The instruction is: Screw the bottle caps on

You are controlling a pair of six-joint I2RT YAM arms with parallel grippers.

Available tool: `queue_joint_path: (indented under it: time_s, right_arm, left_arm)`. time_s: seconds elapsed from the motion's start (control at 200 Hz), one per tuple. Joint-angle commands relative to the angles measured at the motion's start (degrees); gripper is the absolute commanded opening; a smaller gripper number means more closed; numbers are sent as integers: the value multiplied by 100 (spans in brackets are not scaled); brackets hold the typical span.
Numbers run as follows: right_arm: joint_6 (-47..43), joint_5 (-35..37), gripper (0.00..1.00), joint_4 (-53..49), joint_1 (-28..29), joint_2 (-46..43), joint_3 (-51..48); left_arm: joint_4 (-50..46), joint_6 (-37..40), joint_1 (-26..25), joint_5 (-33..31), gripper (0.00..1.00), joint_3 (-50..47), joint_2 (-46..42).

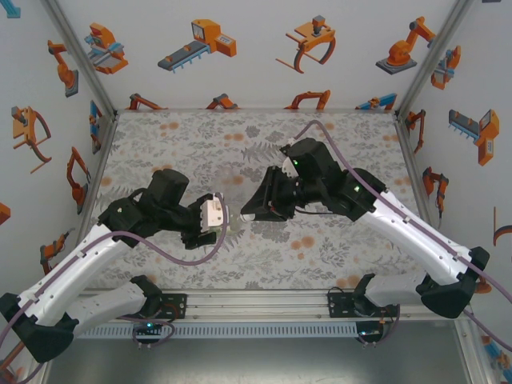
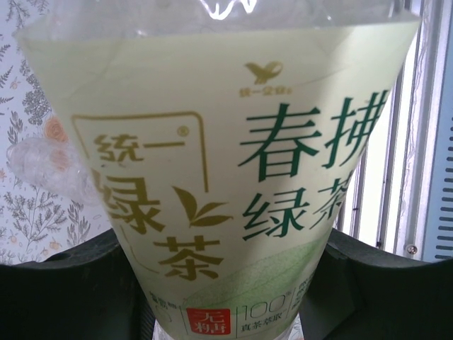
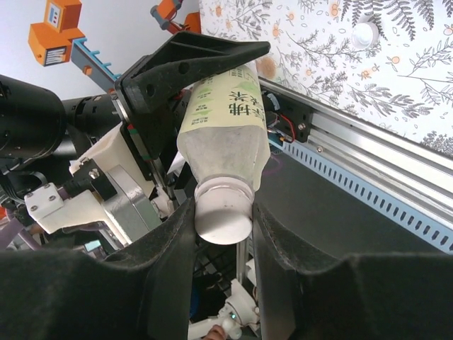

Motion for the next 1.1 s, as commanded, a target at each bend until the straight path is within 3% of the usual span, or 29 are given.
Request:
queue_joint_path:
  time_s: [0.0,0.06,0.26,0.541,0.756,0.951,1.097]
  right_arm:
    - [-32,152,38,51,56,118,51]
    - [-171,225,50,56,56,105,149]
    - [-945,578,67,-11,49,-132,482]
    - [-2551,718,71,-142,23,-272,980]
    - [-5501,322,68,159,13,-504,1132]
    - [-8408,-985,67,221,13,-723,962]
    - [-9862,-1628,66,-222,27,-604,1107]
  left_arm:
    - [913,-89,-76,427,0,72,-145]
    - [914,-102,-82,436,0,39,-144]
    - [913,-173,-77,455,0,-15,-124]
    - [931,-230,-77,515,0,-17,-60]
    - [950,-163,-78,757,0,-82,-112]
    - [905,-247,-84,801,0,-110,-222]
    - [901,-300,-78,766,0,-145,-265]
